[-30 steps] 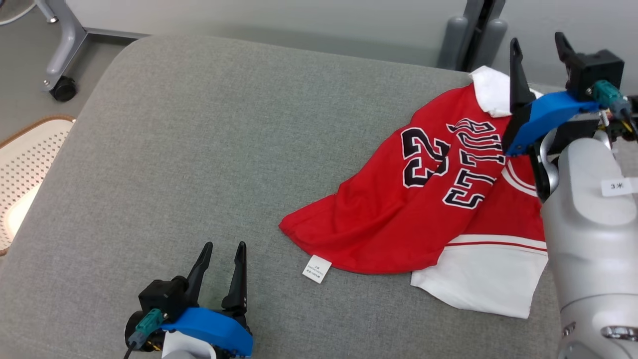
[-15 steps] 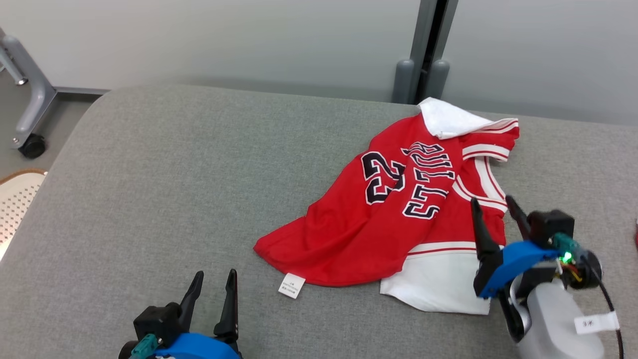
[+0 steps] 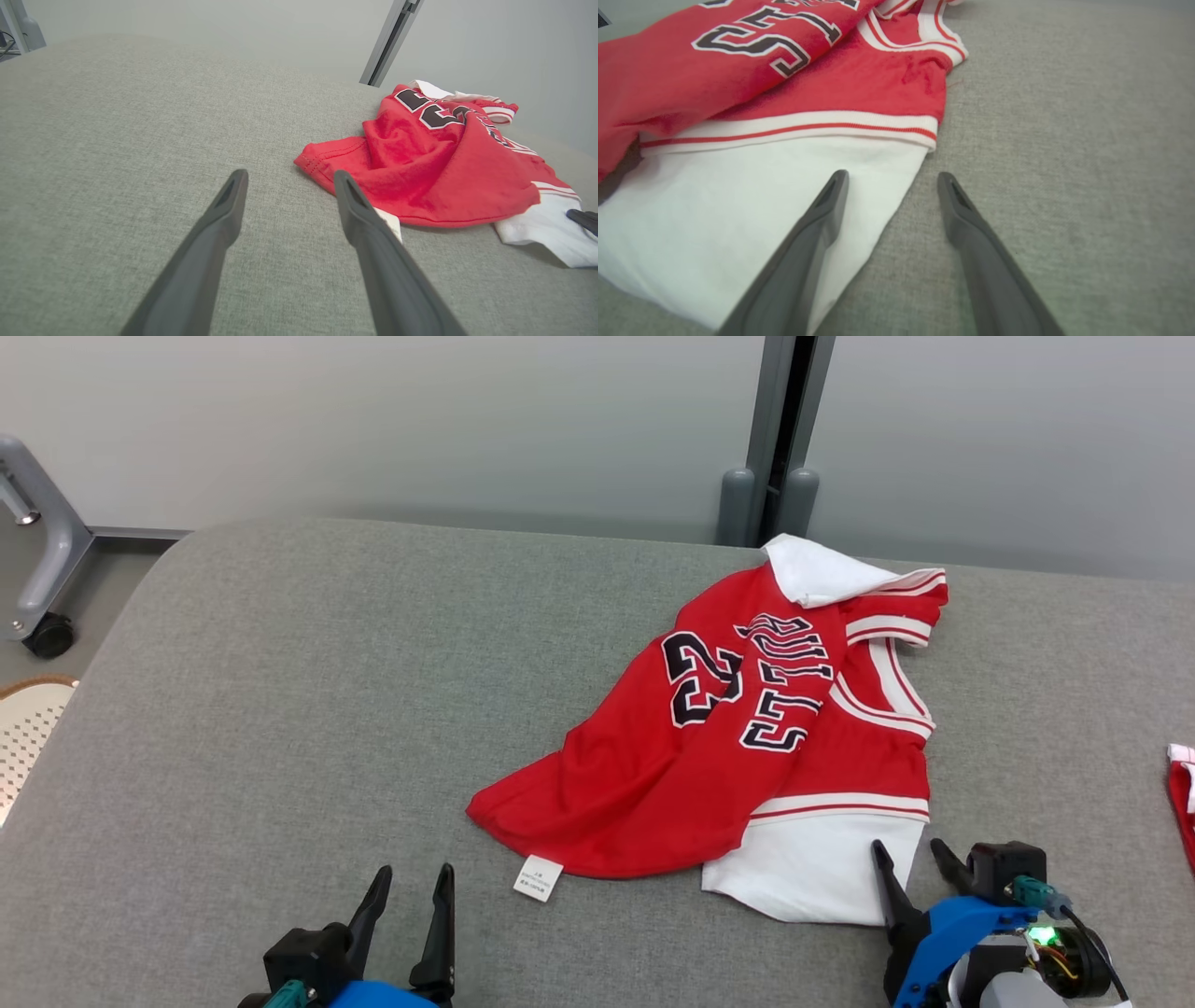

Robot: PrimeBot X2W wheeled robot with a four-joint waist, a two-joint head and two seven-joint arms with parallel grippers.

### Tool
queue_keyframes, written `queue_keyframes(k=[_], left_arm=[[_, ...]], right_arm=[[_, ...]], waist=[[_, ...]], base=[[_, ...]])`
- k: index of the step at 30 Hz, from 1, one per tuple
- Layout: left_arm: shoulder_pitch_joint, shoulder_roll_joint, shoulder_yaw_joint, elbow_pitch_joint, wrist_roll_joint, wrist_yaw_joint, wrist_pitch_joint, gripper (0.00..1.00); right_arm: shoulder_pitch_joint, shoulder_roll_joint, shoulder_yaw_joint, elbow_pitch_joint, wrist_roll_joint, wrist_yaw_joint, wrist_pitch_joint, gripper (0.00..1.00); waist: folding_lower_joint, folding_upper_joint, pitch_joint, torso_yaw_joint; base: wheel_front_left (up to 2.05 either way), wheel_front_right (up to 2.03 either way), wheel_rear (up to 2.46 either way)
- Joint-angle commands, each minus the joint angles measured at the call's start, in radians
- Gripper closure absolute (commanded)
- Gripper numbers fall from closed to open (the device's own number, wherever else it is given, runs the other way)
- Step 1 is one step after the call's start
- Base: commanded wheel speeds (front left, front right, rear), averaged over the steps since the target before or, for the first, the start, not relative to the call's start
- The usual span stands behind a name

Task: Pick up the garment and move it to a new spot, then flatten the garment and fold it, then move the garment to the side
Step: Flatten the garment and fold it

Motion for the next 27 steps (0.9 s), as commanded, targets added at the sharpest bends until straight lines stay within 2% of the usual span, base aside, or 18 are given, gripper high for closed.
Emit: queue_keyframes(k=[1,4,5,6,7,8,11,18,24,25,26,27], left_arm=[[-0.003,0.007,0.001,0.0,-0.005,-0.002,-0.002,0.0],[-0.01,0.008,-0.001,0.001,-0.009,-0.002,-0.002,0.0],[-0.012,0.009,-0.001,0.001,-0.008,-0.002,-0.002,0.0],[-0.015,0.01,-0.002,0.0,-0.008,-0.002,-0.002,0.0],[-0.016,0.01,-0.001,-0.001,-0.008,-0.002,-0.002,0.0],[-0.017,0.011,0.0,-0.001,-0.009,-0.002,-0.002,0.0],[-0.02,0.01,0.004,-0.003,-0.009,-0.002,-0.002,0.0],[-0.014,0.004,0.007,-0.003,-0.01,-0.002,-0.002,0.0],[-0.025,0.001,-0.001,-0.003,-0.008,-0.002,-0.002,0.0],[-0.025,0.001,-0.001,-0.003,-0.007,-0.002,-0.002,0.0],[-0.025,0.0,-0.001,-0.002,-0.006,-0.002,-0.002,0.0],[-0.025,0.0,-0.001,-0.003,-0.004,-0.002,-0.002,0.0]], right_arm=[[-0.009,0.0,-0.007,0.014,0.0,0.0,-0.002,0.0],[-0.024,0.0,-0.021,0.068,-0.007,0.0,0.006,0.0],[-0.029,0.0,-0.024,0.082,-0.009,0.0,0.006,0.09],[-0.033,0.0,-0.026,0.098,-0.014,0.0,0.008,0.52],[-0.038,0.001,-0.029,0.11,-0.016,0.0,0.008,0.81],[-0.043,0.001,-0.034,0.121,-0.019,0.0,0.008,1.0],[-0.057,0.0,-0.082,0.122,-0.055,0.0,0.005,1.0],[-0.093,-0.047,-0.23,0.056,-0.138,-0.001,-0.002,1.0],[-0.125,-0.064,-0.305,-0.002,-0.212,0.0,-0.003,1.0],[-0.129,-0.059,-0.314,-0.019,-0.222,0.0,-0.003,0.56],[-0.134,-0.052,-0.322,-0.047,-0.228,0.0,-0.003,0.0],[-0.133,-0.044,-0.323,-0.08,-0.236,0.0,-0.003,0.0]], waist=[[0.0002,-0.0001,0.005,0.005],[0.0002,-0.0001,0.013,0.015],[0.0002,-0.0001,0.017,0.017],[0.0002,-0.0001,0.02,0.02],[0.0002,-0.0001,0.023,0.022],[0.0002,-0.0001,0.025,0.023],[0.0002,-0.0001,0.029,0.022],[0.0002,-0.0001,0.022,0.004],[0.0002,-0.0001,0.02,-0.01],[0.0002,-0.0001,0.019,-0.012],[0.0002,-0.0001,0.018,-0.014],[0.0002,-0.0001,0.017,-0.015]], base=[[0.0,0.0,0.0],[0.0,0.0,0.0],[0.0,0.0,0.0],[0.0,0.0,0.0],[0.0,0.0,0.0],[0.0,0.0,0.0],[0.0,0.0,0.0],[0.0,0.0,0.0],[0.0,0.0,0.0],[0.0,0.0,0.0],[0.0,0.0,0.0],[0.0,0.0,0.0]])
